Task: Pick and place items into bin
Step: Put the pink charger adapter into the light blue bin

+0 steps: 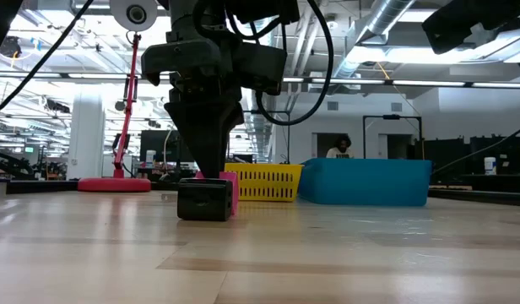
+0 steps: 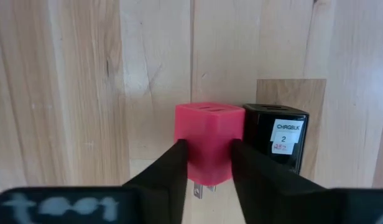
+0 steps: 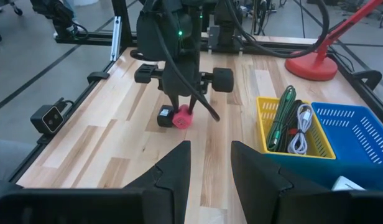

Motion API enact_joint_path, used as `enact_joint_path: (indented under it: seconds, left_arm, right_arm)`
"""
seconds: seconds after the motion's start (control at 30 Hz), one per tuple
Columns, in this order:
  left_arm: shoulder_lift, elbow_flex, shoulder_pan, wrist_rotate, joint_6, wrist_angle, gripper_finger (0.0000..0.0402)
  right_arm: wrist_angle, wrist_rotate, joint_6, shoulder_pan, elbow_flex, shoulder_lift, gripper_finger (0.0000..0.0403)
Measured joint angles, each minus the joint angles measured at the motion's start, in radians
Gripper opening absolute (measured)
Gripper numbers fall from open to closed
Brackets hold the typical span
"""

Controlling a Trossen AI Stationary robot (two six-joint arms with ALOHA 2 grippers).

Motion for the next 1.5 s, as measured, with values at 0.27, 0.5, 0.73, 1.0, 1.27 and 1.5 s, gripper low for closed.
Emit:
enact_joint_path:
  seconds: [0.27,0.5,0.73,1.0,1.27,1.5]
  left_arm:
    - [-0.001,0.0,0.001,-0.004,0.017,0.0,0.0066]
    - [0.0,-0.001,0.001,0.012,0.035,0.01,0.0099]
    - [0.0,-0.001,0.0,0.012,0.051,0.028,0.0136]
    - [0.001,-0.001,0.001,0.015,0.052,0.034,0.0151]
    - [0.0,-0.032,0.006,0.008,0.06,0.119,0.0151]
    - [0.012,-0.039,0.01,0.012,0.067,0.135,0.0151]
  right_arm:
    - [0.0,0.0,0.0,0.0,0.0,0.0,0.0108]
    - [-0.011,0.0,0.0,0.0,0.0,0.0,0.0108]
    - [-0.009,0.0,0.001,0.0,-0.02,0.0,0.0108]
    - [-0.006,0.0,0.001,0.0,-0.033,0.0,0.0108]
    - [-0.004,0.0,0.001,0.0,-0.033,0.0,0.0108]
    - [0.002,0.0,0.009,0.0,-0.033,0.0,0.0108]
